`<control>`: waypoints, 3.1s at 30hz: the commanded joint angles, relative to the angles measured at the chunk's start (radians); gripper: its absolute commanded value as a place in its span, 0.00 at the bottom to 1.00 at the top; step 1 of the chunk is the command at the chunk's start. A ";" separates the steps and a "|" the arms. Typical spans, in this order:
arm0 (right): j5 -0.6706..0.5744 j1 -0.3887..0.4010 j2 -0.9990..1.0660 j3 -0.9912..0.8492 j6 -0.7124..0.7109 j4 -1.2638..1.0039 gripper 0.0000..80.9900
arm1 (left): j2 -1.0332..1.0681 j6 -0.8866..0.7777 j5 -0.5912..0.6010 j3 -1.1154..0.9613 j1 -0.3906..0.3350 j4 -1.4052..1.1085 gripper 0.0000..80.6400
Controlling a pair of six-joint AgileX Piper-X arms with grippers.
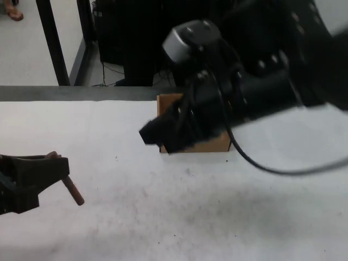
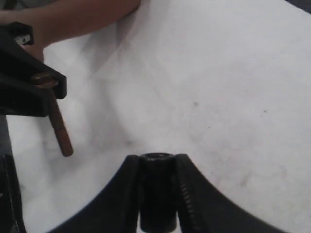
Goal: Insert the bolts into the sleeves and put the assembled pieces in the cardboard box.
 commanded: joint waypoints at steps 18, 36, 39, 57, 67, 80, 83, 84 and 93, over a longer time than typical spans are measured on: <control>-0.007 0.171 -0.141 0.336 0.132 -0.341 0.00 | -0.009 0.035 0.086 -0.003 -0.103 -0.041 0.01; -0.002 0.239 -0.141 0.399 0.158 -0.453 0.00 | -0.009 0.013 0.086 -0.003 -0.103 -0.041 0.01; -0.002 0.241 -0.141 0.404 0.158 -0.453 0.00 | -0.009 0.013 0.086 -0.003 -0.103 -0.048 0.01; 0.163 0.241 -0.141 0.541 0.234 -0.795 0.00 | -0.009 -0.123 0.086 -0.003 -0.103 -0.148 0.01; 0.168 0.241 -0.125 0.584 0.232 -0.883 0.00 | -0.009 -0.142 0.086 -0.003 -0.103 -0.152 0.01; 0.171 0.253 -0.044 0.584 0.255 -0.999 0.00 | -0.009 -0.144 0.086 -0.003 -0.103 -0.152 0.01; 0.191 0.253 -0.044 0.584 0.255 -1.013 0.00 | -0.009 -0.144 0.086 -0.003 -0.103 -0.152 0.01; 0.191 0.253 -0.044 0.584 0.255 -1.012 0.00 | -0.009 -0.146 0.086 -0.003 -0.103 -0.152 0.01; 0.191 0.253 -0.042 0.584 0.255 -1.020 0.00 | -0.009 -0.167 0.086 -0.003 -0.103 -0.152 0.01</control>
